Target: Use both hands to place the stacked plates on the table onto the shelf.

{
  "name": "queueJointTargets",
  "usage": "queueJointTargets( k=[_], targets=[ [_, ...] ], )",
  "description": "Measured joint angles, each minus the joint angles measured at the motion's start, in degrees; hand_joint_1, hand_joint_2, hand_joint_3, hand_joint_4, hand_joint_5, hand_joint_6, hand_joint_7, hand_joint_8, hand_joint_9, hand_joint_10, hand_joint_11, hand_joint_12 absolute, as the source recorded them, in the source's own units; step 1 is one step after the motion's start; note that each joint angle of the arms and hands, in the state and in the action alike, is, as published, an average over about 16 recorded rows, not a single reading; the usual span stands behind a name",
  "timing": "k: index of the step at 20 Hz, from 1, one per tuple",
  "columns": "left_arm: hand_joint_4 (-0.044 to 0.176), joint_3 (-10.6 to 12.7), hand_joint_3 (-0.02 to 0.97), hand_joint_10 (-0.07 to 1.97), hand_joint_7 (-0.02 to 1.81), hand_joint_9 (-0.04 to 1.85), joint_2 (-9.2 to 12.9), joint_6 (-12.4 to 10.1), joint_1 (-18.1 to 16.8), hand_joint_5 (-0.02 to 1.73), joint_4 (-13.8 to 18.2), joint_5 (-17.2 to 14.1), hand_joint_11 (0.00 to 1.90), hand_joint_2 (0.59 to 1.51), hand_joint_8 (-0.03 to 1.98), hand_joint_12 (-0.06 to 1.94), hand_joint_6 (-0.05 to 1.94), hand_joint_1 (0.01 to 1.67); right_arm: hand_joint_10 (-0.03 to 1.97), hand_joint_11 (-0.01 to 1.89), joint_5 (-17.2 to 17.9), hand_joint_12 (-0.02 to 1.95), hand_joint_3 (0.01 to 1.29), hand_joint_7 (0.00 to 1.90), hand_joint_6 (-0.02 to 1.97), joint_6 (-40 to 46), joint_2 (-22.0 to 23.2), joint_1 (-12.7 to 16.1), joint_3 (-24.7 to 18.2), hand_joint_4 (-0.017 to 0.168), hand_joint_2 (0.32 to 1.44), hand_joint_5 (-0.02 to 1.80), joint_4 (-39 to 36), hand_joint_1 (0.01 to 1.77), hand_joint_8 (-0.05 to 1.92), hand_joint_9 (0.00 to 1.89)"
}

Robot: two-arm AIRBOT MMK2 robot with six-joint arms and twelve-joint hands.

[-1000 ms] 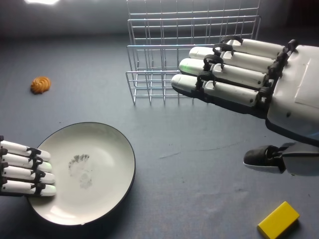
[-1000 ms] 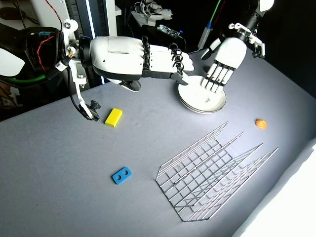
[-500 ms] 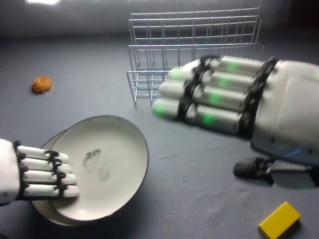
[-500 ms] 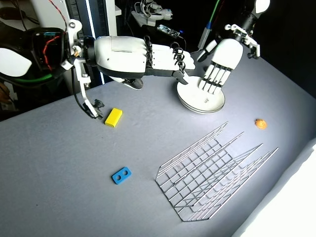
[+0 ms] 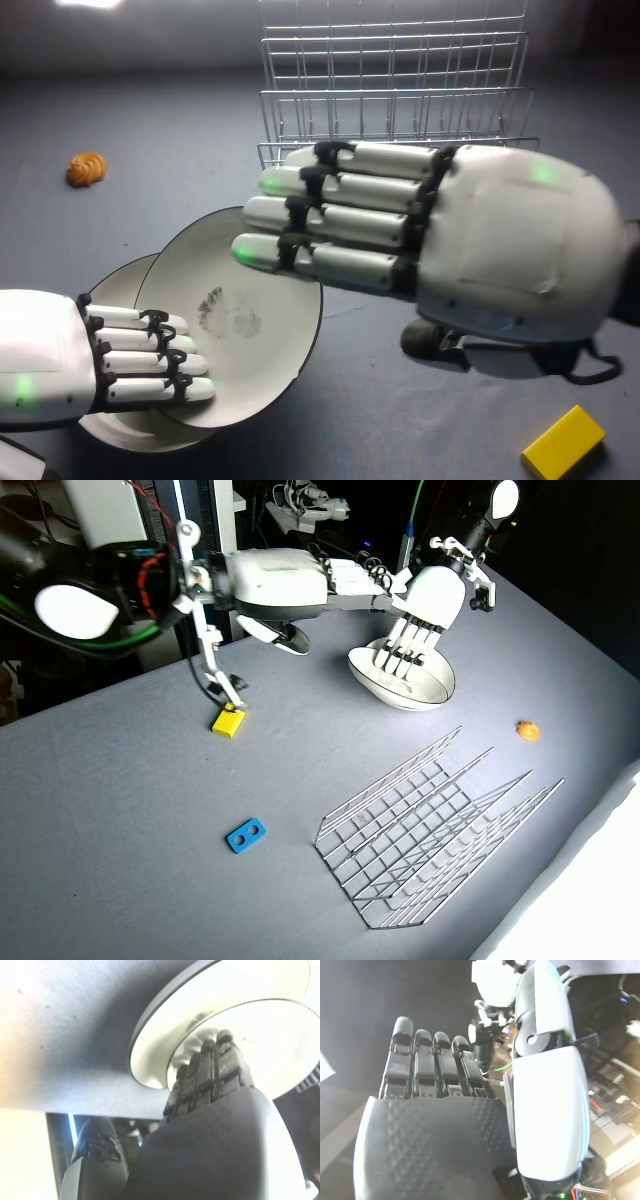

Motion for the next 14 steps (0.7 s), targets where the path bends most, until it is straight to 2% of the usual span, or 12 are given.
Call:
queueJointTargets(
  k=[14],
  targets=[
    [-0.009, -1.8, 0.004, 0.00, -0.01, 0.02, -1.0, 0.0, -1.2, -0.01, -2.8, 2.0, 0.02, 1.188, -0.02, 0.01, -0.02, 0.02, 0.01, 0.02, -10.1, 0.61, 0.01, 0.07, 0.02, -8.2, -12.6, 3.1, 9.3, -0.002, 0.96, 0.09, -1.4, 1.20, 0.01, 0.08]
  ],
)
